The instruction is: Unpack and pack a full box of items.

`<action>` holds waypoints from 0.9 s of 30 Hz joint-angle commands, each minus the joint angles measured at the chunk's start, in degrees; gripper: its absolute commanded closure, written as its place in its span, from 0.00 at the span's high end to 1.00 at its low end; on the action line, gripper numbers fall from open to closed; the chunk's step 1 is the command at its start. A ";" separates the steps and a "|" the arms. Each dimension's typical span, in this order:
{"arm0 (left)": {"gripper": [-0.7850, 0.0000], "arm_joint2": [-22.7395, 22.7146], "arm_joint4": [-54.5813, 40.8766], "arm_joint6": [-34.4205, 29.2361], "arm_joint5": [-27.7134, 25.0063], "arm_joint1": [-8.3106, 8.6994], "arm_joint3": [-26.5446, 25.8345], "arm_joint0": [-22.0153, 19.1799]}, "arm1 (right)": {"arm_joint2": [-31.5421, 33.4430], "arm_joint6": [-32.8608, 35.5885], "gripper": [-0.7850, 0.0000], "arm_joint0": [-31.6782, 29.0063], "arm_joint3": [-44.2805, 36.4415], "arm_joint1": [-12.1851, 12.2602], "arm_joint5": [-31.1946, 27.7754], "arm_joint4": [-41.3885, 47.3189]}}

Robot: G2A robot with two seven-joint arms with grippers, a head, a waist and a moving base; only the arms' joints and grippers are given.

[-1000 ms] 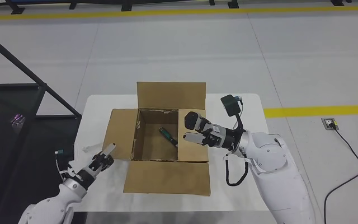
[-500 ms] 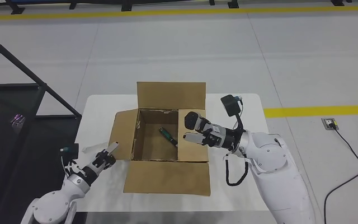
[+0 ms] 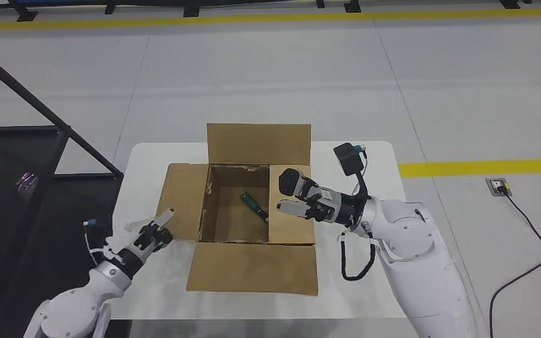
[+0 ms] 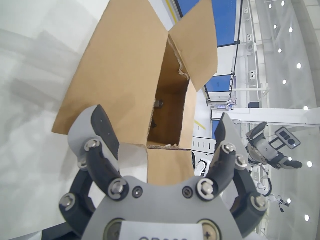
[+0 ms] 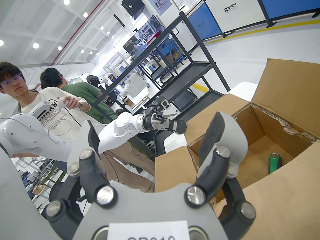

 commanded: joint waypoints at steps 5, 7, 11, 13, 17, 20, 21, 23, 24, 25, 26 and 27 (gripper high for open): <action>1.00 -3.08 -3.36 -3.47 -1.11 0.13 -9.07 4.21 | 0.00 0.00 1.00 0.00 0.00 0.00 0.00 0.00; 1.00 -3.10 -4.89 -5.46 -1.58 0.15 -12.27 5.21 | 0.06 -0.85 1.00 -0.47 -0.63 0.05 0.31 -0.33; 1.00 -1.29 -6.83 -8.62 -0.86 0.18 -16.17 5.42 | 1.64 -2.10 1.00 -2.36 -3.41 0.65 -0.48 -1.09; 1.00 0.43 -7.18 -9.63 0.39 0.20 -16.81 4.15 | 2.81 -1.73 1.00 -3.53 -4.93 1.08 -1.13 -1.34; 1.00 5.90 -6.20 -9.46 3.77 0.07 -16.23 -0.06 | 5.68 0.18 1.00 -6.36 -8.34 2.09 -1.98 -0.47; 1.00 8.75 -6.30 -8.71 6.07 -0.10 -15.11 -2.57 | 6.54 2.09 1.00 -7.34 -10.32 2.56 -1.63 0.63; 1.00 8.75 -6.30 -8.71 6.07 -0.10 -15.11 -2.57 | 6.54 2.09 1.00 -7.34 -10.32 2.56 -1.63 0.63; 1.00 8.75 -6.30 -8.71 6.07 -0.10 -15.11 -2.57 | 6.54 2.09 1.00 -7.34 -10.32 2.56 -1.63 0.63; 1.00 8.75 -6.30 -8.71 6.07 -0.10 -15.11 -2.57 | 6.54 2.09 1.00 -7.34 -10.32 2.56 -1.63 0.63; 1.00 8.75 -6.30 -8.71 6.07 -0.10 -15.11 -2.57 | 6.54 2.09 1.00 -7.34 -10.32 2.56 -1.63 0.63; 1.00 8.75 -6.30 -8.71 6.07 -0.10 -15.11 -2.57 | 6.54 2.09 1.00 -7.34 -10.32 2.56 -1.63 0.63; 1.00 8.75 -6.30 -8.71 6.07 -0.10 -15.11 -2.57 | 6.54 2.09 1.00 -7.34 -10.32 2.56 -1.63 0.63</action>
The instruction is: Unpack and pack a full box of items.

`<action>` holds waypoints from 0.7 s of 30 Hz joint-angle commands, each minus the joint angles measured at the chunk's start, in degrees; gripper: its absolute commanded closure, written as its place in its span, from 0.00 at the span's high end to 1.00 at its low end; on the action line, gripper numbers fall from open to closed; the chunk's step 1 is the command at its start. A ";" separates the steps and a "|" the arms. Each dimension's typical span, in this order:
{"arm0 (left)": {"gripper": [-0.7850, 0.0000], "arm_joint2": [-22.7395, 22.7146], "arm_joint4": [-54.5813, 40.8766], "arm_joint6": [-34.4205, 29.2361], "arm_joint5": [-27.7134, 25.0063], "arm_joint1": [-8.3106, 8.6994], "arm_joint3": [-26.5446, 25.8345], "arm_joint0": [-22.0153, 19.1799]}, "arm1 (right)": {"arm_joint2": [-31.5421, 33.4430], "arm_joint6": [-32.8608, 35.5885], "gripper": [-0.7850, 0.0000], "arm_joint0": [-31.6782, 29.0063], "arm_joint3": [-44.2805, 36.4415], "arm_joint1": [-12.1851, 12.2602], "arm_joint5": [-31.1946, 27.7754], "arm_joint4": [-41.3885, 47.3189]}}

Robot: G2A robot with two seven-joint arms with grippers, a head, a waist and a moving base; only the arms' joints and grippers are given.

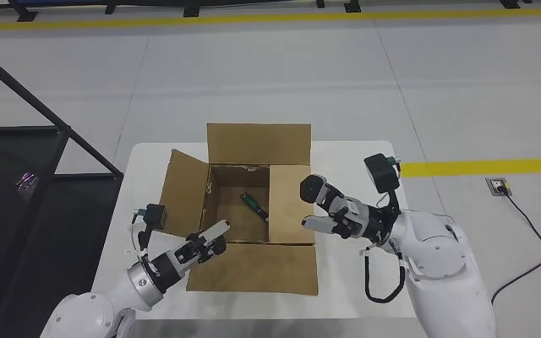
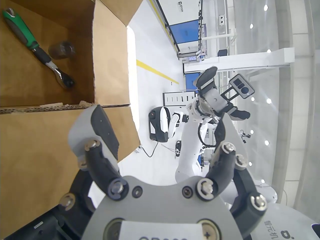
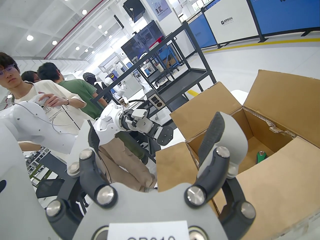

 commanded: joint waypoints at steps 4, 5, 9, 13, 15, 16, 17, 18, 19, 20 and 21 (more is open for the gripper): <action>1.00 0.00 0.01 0.00 0.00 0.00 0.00 0.00 | 0.00 0.00 1.00 0.00 0.00 0.00 -0.01 0.00; 1.00 0.00 0.01 0.00 0.00 0.00 0.00 0.00 | 0.00 0.00 1.00 0.00 0.00 0.00 -0.01 0.00; 1.00 0.00 0.01 0.00 0.00 0.00 0.00 0.00 | 0.00 0.00 1.00 0.00 0.00 0.00 -0.01 0.00; 1.00 1.43 1.25 0.61 0.80 -0.05 0.74 -1.19 | -0.59 -0.03 1.00 0.03 -0.82 0.15 0.20 -1.92; 1.00 3.65 2.10 -2.75 3.25 0.05 2.57 -4.43 | -0.71 0.31 1.00 0.78 -0.77 0.38 0.63 -2.84; 1.00 4.59 1.25 -3.61 4.01 -0.03 4.40 -6.64 | -0.66 0.86 1.00 1.11 -0.93 0.54 0.50 -3.44; 1.00 5.59 2.21 -3.41 5.07 -0.08 6.03 -9.04 | -0.51 1.28 1.00 1.24 -1.14 0.70 0.09 -3.30; 1.00 7.29 3.90 -4.17 5.58 -0.11 7.23 -11.25 | -0.06 1.68 1.00 1.21 -1.19 0.90 -0.40 -2.80; 1.00 8.98 3.70 -5.17 6.30 -0.24 8.96 -13.35 | 0.64 2.10 1.00 1.07 -1.21 1.13 -0.69 -2.34; 1.00 10.45 3.10 -5.73 6.94 -0.44 10.74 -15.67 | 1.54 2.47 1.00 0.83 -1.30 1.38 -0.98 -1.82; 1.00 11.99 3.18 -5.95 7.20 -0.63 12.73 -17.90 | 2.59 2.95 1.00 0.47 -1.37 1.67 -1.24 -1.37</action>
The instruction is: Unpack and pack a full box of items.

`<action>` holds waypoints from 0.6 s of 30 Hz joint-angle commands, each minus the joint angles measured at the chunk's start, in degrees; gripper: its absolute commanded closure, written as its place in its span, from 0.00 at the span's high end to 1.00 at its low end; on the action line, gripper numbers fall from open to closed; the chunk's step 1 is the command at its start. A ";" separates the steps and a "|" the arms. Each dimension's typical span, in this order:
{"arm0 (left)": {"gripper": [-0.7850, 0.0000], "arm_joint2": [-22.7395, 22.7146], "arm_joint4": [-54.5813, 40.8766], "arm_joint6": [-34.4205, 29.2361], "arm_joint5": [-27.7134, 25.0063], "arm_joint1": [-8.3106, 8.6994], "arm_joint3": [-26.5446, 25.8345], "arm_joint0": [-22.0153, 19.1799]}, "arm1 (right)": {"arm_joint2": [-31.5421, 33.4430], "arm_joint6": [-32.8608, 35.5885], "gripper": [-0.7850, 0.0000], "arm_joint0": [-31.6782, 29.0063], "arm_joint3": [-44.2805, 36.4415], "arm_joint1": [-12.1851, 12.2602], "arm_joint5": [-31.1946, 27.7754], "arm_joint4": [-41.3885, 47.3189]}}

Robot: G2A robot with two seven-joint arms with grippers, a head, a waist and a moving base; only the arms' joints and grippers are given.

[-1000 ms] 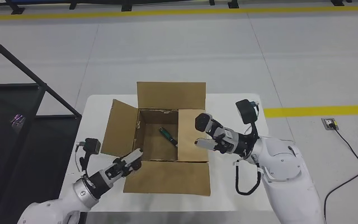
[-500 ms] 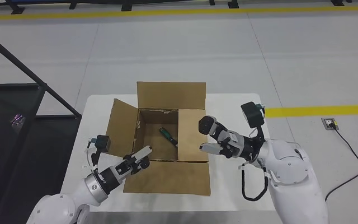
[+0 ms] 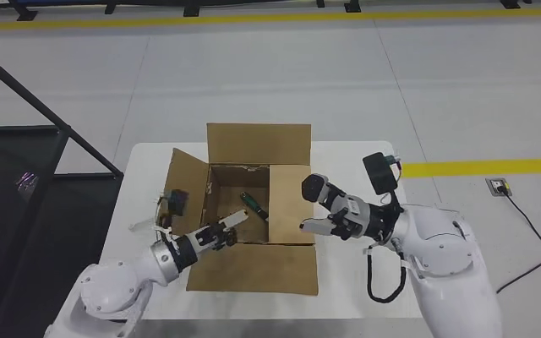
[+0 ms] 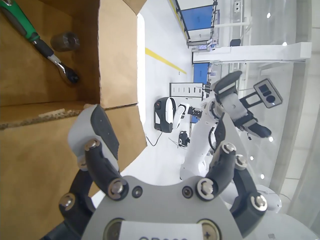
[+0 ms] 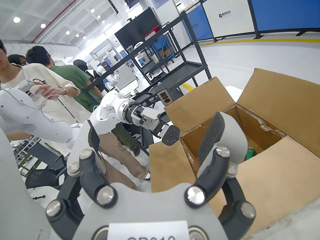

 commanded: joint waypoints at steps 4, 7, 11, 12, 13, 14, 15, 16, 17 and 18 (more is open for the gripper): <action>1.00 8.71 1.22 0.18 0.69 -1.25 9.83 -10.14 | 5.64 2.64 1.00 -2.39 -0.47 1.46 -0.94 2.51; 1.00 13.50 1.18 1.22 0.02 -2.30 14.76 -14.33 | 8.56 4.52 1.00 -4.04 -0.66 2.33 -1.40 3.91; 1.00 19.11 2.08 3.89 0.06 -3.76 19.91 -18.47 | 11.21 5.65 1.00 -5.35 -0.56 3.26 -2.15 6.41; 1.00 20.15 1.94 4.43 0.01 -4.12 21.11 -19.36 | 11.63 5.64 1.00 -5.43 -0.50 3.44 -2.32 7.06; 1.00 21.16 2.17 4.93 0.01 -4.44 22.53 -20.24 | 11.87 5.76 1.00 -5.49 -0.42 3.62 -2.52 7.69; 1.00 22.20 3.21 5.71 0.21 -4.73 23.75 -21.15 | 11.98 6.10 1.00 -5.47 -0.40 3.80 -2.66 8.16; 1.00 23.19 3.64 6.41 0.28 -5.06 24.68 -21.82 | 12.06 6.28 1.00 -5.43 -0.35 3.97 -2.73 8.54; 1.00 23.93 3.12 6.53 0.29 -5.38 25.58 -22.36 | 12.10 6.45 1.00 -5.35 -0.33 4.14 -2.75 8.76; 1.00 24.47 2.65 6.67 0.10 -5.66 26.47 -22.87 | 12.16 6.59 1.00 -5.23 -0.27 4.30 -2.73 8.91; 1.00 25.05 2.74 6.80 0.14 -5.89 27.32 -23.35 | 12.15 6.82 1.00 -5.10 -0.17 4.47 -2.66 9.05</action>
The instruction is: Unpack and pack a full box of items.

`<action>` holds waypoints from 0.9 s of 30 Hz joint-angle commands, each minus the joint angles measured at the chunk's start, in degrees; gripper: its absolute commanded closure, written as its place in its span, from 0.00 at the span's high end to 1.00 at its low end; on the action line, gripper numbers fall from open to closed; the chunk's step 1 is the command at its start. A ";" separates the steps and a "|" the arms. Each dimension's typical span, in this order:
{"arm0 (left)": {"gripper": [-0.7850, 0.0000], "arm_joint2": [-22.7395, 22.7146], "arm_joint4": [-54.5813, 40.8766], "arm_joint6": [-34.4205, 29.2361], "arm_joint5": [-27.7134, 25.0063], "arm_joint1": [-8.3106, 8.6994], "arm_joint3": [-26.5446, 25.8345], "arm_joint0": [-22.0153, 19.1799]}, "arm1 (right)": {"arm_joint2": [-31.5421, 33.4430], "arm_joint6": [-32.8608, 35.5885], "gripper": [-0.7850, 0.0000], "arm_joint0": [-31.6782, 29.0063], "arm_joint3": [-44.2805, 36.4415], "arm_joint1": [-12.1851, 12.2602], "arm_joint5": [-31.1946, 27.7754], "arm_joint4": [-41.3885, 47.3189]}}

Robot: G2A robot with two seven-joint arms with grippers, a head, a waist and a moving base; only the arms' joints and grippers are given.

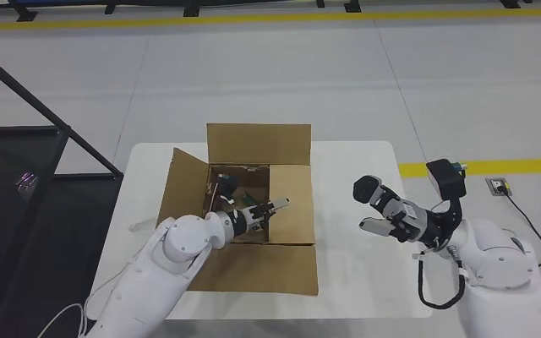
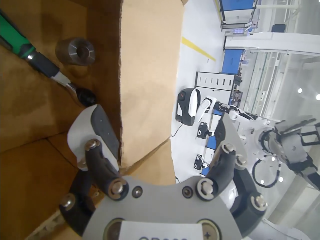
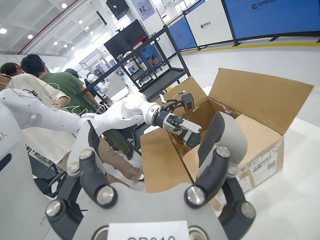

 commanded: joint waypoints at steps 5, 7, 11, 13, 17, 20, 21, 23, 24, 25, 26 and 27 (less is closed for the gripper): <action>1.00 1.29 -2.43 0.33 -0.99 -1.03 2.53 -1.19 | -0.22 0.58 1.00 0.91 0.57 0.89 0.35 0.66; 1.00 1.34 -2.39 0.43 -1.33 -1.19 3.18 -1.47 | -0.70 0.83 1.00 1.40 0.64 1.16 0.48 0.71; 1.00 2.11 -2.59 1.30 -2.75 -1.73 3.94 -1.65 | -1.50 0.58 1.00 2.18 0.80 1.63 0.73 0.77; 1.00 2.28 -2.82 1.68 -3.67 -1.95 4.00 -1.59 | -1.63 0.42 1.00 2.33 0.79 1.88 0.77 0.75; 1.00 1.16 -3.81 2.39 -4.62 -2.01 2.71 -0.71 | -1.66 0.05 1.00 2.04 0.25 2.39 0.72 0.78; 1.00 0.22 -3.48 2.61 -4.37 -1.88 0.55 -0.03 | -1.67 -0.51 1.00 1.71 0.01 2.75 0.57 0.98; 1.00 -0.01 -3.43 2.78 -4.27 -1.86 -0.33 0.28 | -1.68 -0.67 1.00 1.61 -0.04 2.86 0.47 1.03; 1.00 -0.65 -4.67 2.75 -4.29 -1.90 -2.00 0.80 | -1.75 -0.90 1.00 1.43 -0.14 3.10 0.37 1.09; 1.00 -0.98 -4.95 3.18 -4.38 -1.93 -2.61 0.96 | -1.76 -1.05 1.00 1.37 -0.22 3.21 0.34 1.02; 1.00 -1.14 -5.13 3.82 -4.46 -1.99 -3.12 1.11 | -1.79 -1.20 1.00 1.30 -0.29 3.33 0.34 1.01; 1.00 -1.13 -5.30 4.43 -4.39 -2.10 -3.41 1.13 | -1.79 -1.31 1.00 1.24 -0.36 3.45 0.34 1.04; 1.00 -1.07 -5.50 5.49 -4.31 -2.27 -3.52 1.02 | -1.75 -1.44 1.00 1.17 -0.51 3.57 0.31 1.03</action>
